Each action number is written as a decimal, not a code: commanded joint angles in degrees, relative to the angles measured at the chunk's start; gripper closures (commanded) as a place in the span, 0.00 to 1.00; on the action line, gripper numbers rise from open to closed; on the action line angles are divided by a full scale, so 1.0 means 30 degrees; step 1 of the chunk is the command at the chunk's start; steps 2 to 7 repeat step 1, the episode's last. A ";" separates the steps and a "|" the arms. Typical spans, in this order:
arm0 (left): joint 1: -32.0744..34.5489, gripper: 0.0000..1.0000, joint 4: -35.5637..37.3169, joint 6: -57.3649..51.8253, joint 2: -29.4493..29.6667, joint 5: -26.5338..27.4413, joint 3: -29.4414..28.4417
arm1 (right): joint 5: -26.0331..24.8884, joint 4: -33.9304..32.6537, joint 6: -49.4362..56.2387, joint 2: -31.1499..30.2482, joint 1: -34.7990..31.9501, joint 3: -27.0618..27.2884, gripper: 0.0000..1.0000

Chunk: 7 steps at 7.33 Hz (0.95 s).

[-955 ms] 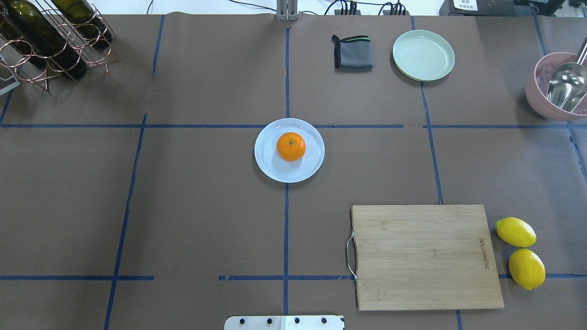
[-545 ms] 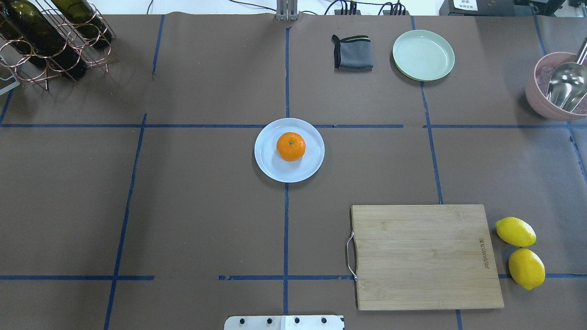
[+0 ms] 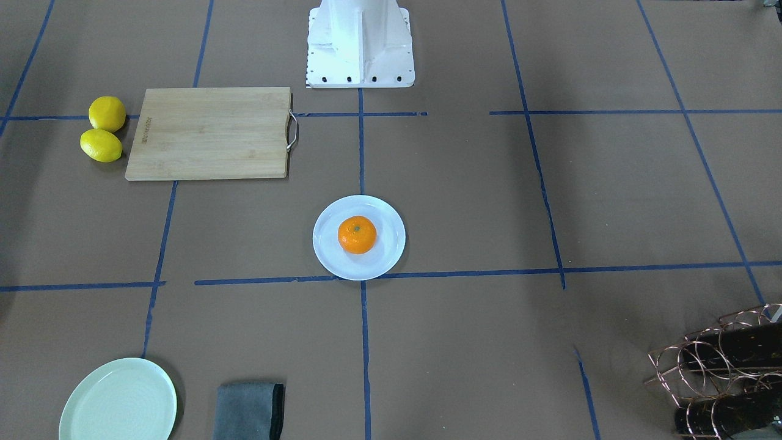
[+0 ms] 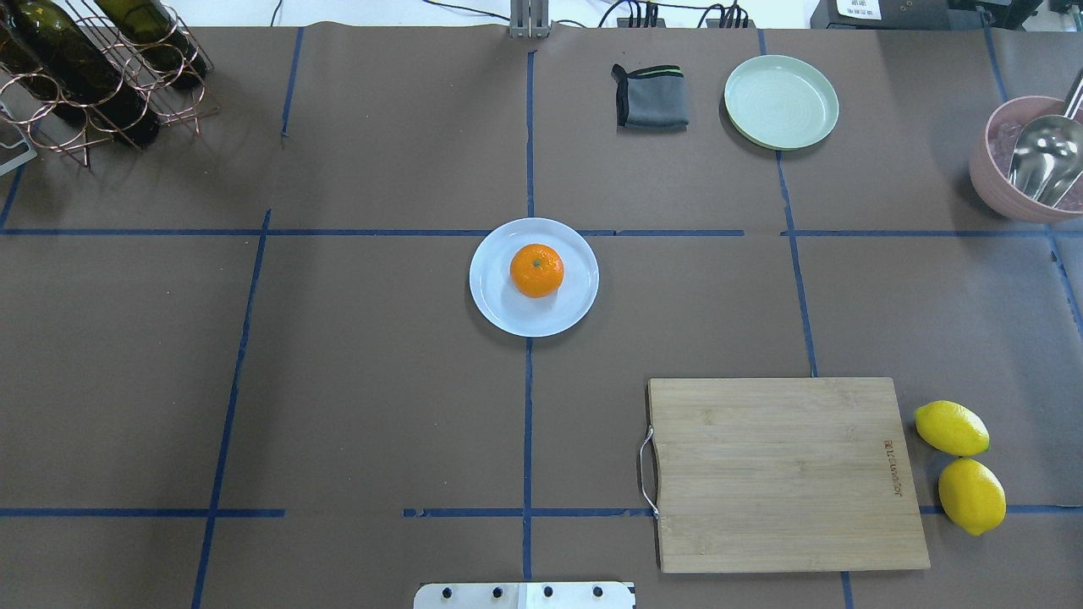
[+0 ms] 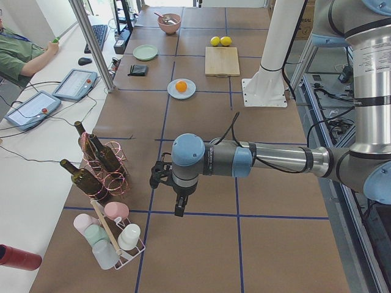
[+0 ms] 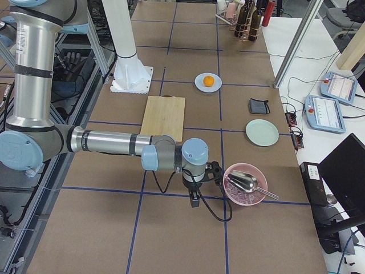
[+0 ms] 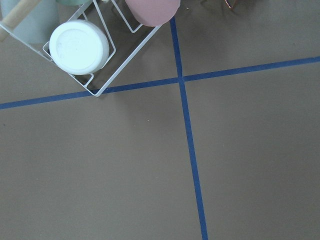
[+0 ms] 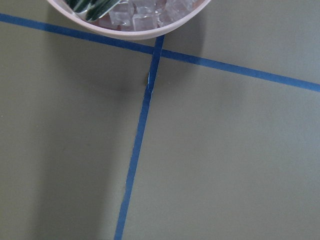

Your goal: Pick orange to plate

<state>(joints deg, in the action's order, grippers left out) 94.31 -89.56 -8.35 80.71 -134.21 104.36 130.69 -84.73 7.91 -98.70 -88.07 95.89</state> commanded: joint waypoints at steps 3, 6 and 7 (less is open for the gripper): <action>0.0000 0.00 0.0000 0.0000 0.0080 0.0000 0.0018 | 0.0000 0.0000 0.0000 0.0000 0.0000 -0.0030 0.00; 0.0000 0.00 0.0000 0.0000 0.0080 0.0000 0.0018 | 0.0000 0.0000 0.0000 0.0000 0.0000 -0.0030 0.00; 0.0000 0.00 0.0000 0.0000 0.0080 0.0000 0.0018 | 0.0000 0.0000 0.0000 0.0000 0.0000 -0.0030 0.00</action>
